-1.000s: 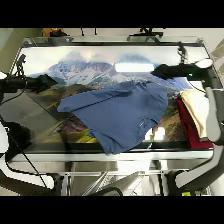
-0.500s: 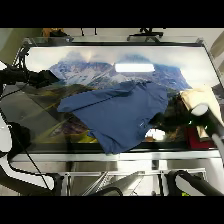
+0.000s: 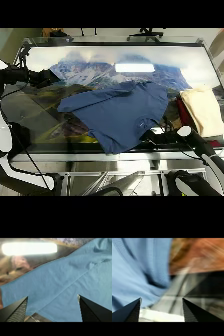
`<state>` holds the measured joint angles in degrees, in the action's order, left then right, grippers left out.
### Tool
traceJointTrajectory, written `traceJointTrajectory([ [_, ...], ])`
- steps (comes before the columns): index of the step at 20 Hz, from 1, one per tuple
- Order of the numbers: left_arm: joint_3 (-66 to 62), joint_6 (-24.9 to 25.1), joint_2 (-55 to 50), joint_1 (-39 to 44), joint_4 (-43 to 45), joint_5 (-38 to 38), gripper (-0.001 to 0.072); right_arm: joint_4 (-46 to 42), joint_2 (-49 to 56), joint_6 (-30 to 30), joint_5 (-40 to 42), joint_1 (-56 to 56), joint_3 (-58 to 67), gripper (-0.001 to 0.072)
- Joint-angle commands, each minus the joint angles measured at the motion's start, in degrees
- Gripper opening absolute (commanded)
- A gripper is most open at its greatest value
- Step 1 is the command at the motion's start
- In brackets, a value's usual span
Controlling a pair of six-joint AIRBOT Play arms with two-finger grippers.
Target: Fold the shirts.
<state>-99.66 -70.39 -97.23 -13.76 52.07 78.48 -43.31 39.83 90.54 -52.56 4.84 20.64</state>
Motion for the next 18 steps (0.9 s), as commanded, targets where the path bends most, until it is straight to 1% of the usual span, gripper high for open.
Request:
traceJointTrajectory([
  [1,-0.1,-0.2,0.0,0.0,-0.1,0.0,0.0693,6.8,5.5,-7.1,8.9,4.3,-1.0,0.0570],
  [2,-0.1,-0.2,0.0,0.0,-0.1,0.0,0.0692,10.7,7.3,-11.0,9.7,4.8,-0.9,0.0568],
  [3,-0.1,-0.2,0.0,0.0,0.0,0.0,0.0693,15.8,8.9,-16.0,10.2,4.9,-0.6,0.0496],
  [4,-0.1,-0.2,0.0,0.0,0.0,0.0,0.0693,20.7,10.0,-21.6,10.3,4.9,-0.2,0.0273],
  [5,-0.1,-0.2,0.0,0.0,0.0,0.0,0.0693,25.0,10.5,-26.7,10.3,4.9,0.8,0.0119],
  [6,-0.1,-0.2,0.0,0.0,0.0,0.0,0.0693,26.0,10.4,-28.6,10.3,4.8,2.5,0.0065],
  [7,-0.1,-0.2,0.0,0.0,0.0,0.0,0.0693,24.8,10.2,-28.5,9.4,4.0,5.2,0.0019],
  [9,-0.1,-0.2,0.0,0.0,0.7,0.2,0.0693,19.7,10.2,-27.2,5.4,-1.0,11.5,0.0018],
  [12,-0.1,-0.2,0.0,0.0,3.0,2.4,0.0693,9.0,11.8,-24.3,0.1,-13.8,21.9,0.0019],
  [15,0.0,-1.5,0.0,0.0,5.1,6.1,0.0693,6.7,16.6,-25.8,-5.7,-26.3,30.8,0.0018],
  [18,2.3,-2.6,0.5,1.2,5.3,9.2,0.0693,6.6,21.8,-27.4,-8.4,-31.5,34.3,0.0019],
])
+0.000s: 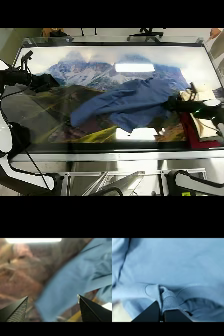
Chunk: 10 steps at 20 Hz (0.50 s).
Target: Fold the shirts.
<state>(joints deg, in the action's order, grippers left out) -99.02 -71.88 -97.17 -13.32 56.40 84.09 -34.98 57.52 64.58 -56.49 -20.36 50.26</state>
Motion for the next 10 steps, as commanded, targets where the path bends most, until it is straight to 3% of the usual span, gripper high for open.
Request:
traceJointTrajectory([
  [1,4.3,-1.1,1.4,1.8,1.0,4.0,0.0692,-1.7,5.4,-2.4,-4.9,-6.3,4.7,0.0019],
  [6,22.0,0.0,7.8,9.8,4.0,3.6,0.0692,-1.6,7.8,-4.9,-5.3,-3.5,4.7,0.0019],
  [10,31.8,-0.7,13.0,18.4,12.2,-3.3,0.0691,-1.4,7.8,-5.5,-5.4,-3.1,4.7,0.0019],
])
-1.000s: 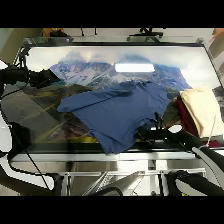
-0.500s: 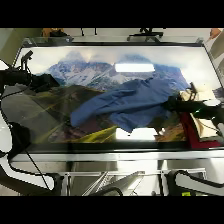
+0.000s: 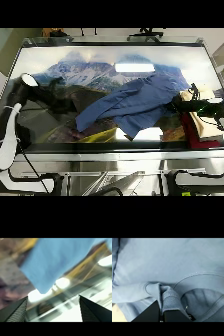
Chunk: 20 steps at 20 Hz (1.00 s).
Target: Fold the shirts.
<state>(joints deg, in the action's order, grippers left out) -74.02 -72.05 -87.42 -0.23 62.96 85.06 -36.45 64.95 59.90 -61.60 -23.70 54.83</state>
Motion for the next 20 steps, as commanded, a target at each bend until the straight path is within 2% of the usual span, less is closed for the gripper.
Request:
traceJointTrajectory([
  [1,8.7,-1.5,4.0,6.9,7.5,-6.3,0.0691,0.1,0.3,-0.8,-0.4,0.2,0.2,0.0019],
  [8,14.6,-4.1,3.6,9.7,9.4,-10.4,0.0691,0.2,0.3,-1.7,-1.9,0.2,0.2,0.0019],
  [14,14.6,-4.1,0.9,11.1,6.0,-13.0,0.0688,0.2,0.3,-1.7,-1.9,0.2,0.2,0.0019],
  [15,14.6,-4.0,-0.1,11.8,6.0,-13.1,0.0582,0.2,0.3,-1.7,-1.9,0.2,0.2,0.0019],
  [16,14.5,-4.0,-0.8,12.4,6.0,-13.3,0.0526,0.2,0.3,-1.7,-1.9,0.2,0.2,0.0019],
  [18,12.7,-4.0,-2.0,13.2,6.0,-13.2,0.0518,0.2,0.3,-1.7,-1.9,0.2,0.2,0.0019],
  [19,11.4,-4.0,-2.3,13.2,6.0,-13.1,0.0365,0.2,0.3,-1.7,-1.9,0.2,0.2,0.0019],
  [20,10.2,-3.8,-2.2,13.2,6.0,-13.0,0.0155,0.2,0.3,-1.7,-2.0,0.2,0.2,0.0019],
])
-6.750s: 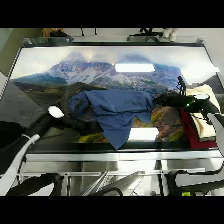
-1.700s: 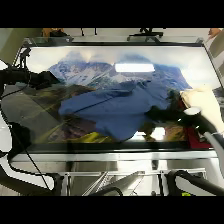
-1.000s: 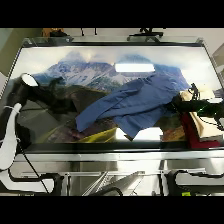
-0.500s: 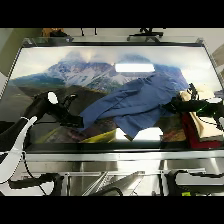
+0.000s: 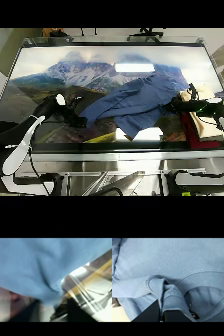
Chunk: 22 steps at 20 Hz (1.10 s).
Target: Fold the shirts.
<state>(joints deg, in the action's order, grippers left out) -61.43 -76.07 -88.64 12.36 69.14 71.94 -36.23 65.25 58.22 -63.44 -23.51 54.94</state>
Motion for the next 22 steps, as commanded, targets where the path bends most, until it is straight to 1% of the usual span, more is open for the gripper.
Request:
traceJointTrajectory([
  [1,-3.8,0.4,-1.0,0.6,-0.2,0.3,0.0058,0.0,0.0,0.0,-0.5,0.0,0.1,0.0019],
  [2,-5.2,0.6,-1.0,0.5,0.0,0.7,0.0042,0.0,0.0,0.0,-0.8,0.0,0.1,0.0019],
  [3,-6.3,0.6,-1.0,0.4,0.3,1.1,0.0041,0.0,0.0,0.0,-1.2,0.0,0.1,0.0019],
  [4,-7.2,0.6,-1.0,0.3,0.3,1.8,0.0012,0.0,0.0,0.0,-1.5,0.0,0.1,0.0019],
  [6,-9.0,0.7,-1.0,0.1,-0.2,3.2,0.0011,0.6,0.0,0.0,-2.3,0.0,0.1,0.0018],
  [7,-10.6,0.7,-0.7,0.1,-0.6,4.2,0.0011,2.3,-0.1,-0.1,-3.6,0.0,0.1,0.0018],
  [8,-12.9,1.2,0.3,0.1,-1.7,5.0,0.0010,5.0,-0.3,-1.9,-5.8,0.0,0.5,0.0019],
  [10,-19.4,1.8,3.6,-1.3,-6.6,5.8,0.0010,13.8,-1.7,-5.0,-13.2,-0.1,3.3,0.0018],
  [11,-23.6,2.3,5.9,-3.2,-11.8,6.0,0.0010,20.0,-3.1,-5.6,-16.7,-0.1,6.0,0.0018],
  [12,-27.8,2.6,8.3,-5.9,-18.7,6.1,0.0010,27.1,-4.8,-6.0,-19.5,-0.4,10.0,0.0019],
  [14,-37.5,2.8,12.9,-14.6,-37.9,5.5,0.0010,43.4,-7.9,-6.0,-22.5,-2.6,19.6,0.0019],
  [15,-42.2,3.0,15.3,-20.3,-48.9,4.0,0.0010,52.1,-9.5,-6.5,-22.5,-4.7,25.6,0.0019],
  [16,-46.2,3.1,17.6,-26.0,-58.3,2.3,0.0010,59.3,-10.8,-7.0,-22.2,-7.6,31.9,0.0019],
  [17,-49.9,3.2,20.0,-32.4,-66.4,0.3,0.0010,63.4,-11.8,-7.0,-21.4,-10.8,37.8,0.0019],
  [18,-52.7,3.3,22.3,-38.5,-71.4,-1.4,0.0010,65.4,-12.9,-7.0,-19.8,-14.8,43.7,0.0018],
  [19,-54.9,3.3,24.8,-45.0,-74.2,-2.6,0.0010,65.4,-14.0,-7.0,-17.8,-18.4,48.3,0.0019],
  [20,-56.4,3.0,27.0,-51.1,-74.9,-2.7,0.0011,65.4,-15.3,-6.6,-15.5,-22.1,52.3,0.0018],
  [22,-56.1,0.5,32.0,-63.0,-75.3,-1.8,0.0011,65.4,-17.6,-5.6,-12.2,-26.9,56.6,0.0019],
])
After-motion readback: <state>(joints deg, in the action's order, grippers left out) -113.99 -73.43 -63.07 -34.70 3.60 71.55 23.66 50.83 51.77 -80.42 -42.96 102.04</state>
